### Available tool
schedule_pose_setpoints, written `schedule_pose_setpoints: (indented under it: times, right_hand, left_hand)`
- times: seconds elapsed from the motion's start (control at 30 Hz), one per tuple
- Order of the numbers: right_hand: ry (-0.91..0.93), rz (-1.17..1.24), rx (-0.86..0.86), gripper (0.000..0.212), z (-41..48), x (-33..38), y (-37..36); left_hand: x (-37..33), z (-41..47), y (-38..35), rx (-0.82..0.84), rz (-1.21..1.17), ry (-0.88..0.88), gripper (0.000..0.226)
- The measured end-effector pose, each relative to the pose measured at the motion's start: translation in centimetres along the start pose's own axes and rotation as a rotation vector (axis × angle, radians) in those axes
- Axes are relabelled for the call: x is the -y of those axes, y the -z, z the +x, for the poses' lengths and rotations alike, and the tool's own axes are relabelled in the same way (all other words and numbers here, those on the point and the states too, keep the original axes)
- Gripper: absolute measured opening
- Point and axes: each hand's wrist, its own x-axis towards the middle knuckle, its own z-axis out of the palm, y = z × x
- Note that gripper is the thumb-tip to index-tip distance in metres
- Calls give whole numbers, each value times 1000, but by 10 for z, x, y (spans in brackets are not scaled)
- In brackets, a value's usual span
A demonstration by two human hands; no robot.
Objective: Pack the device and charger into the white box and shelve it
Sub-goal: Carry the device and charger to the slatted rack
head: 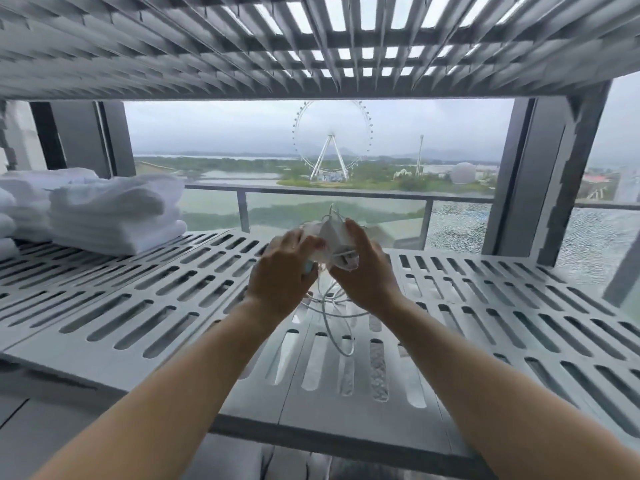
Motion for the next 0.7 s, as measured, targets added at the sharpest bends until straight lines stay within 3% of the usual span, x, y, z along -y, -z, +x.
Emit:
schedule_pose_setpoints:
  times: [0.2, 0.33, 0.5, 0.7]
  right_hand:
    - [-97, -88, 161, 79, 4, -21, -30]
    - [-105, -187, 341, 88, 4, -27, -44]
    - [-57, -294, 346, 88, 4, -32, -34]
    - [108, -254, 286, 99, 2, -27, -26]
  left_hand:
    - [34, -7, -21, 101, -90, 114, 25]
    - [52, -6, -25, 258, -82, 140, 30]
    - [60, -9, -26, 407, -92, 179, 45]
    - [58, -13, -26, 409, -160, 197, 62]
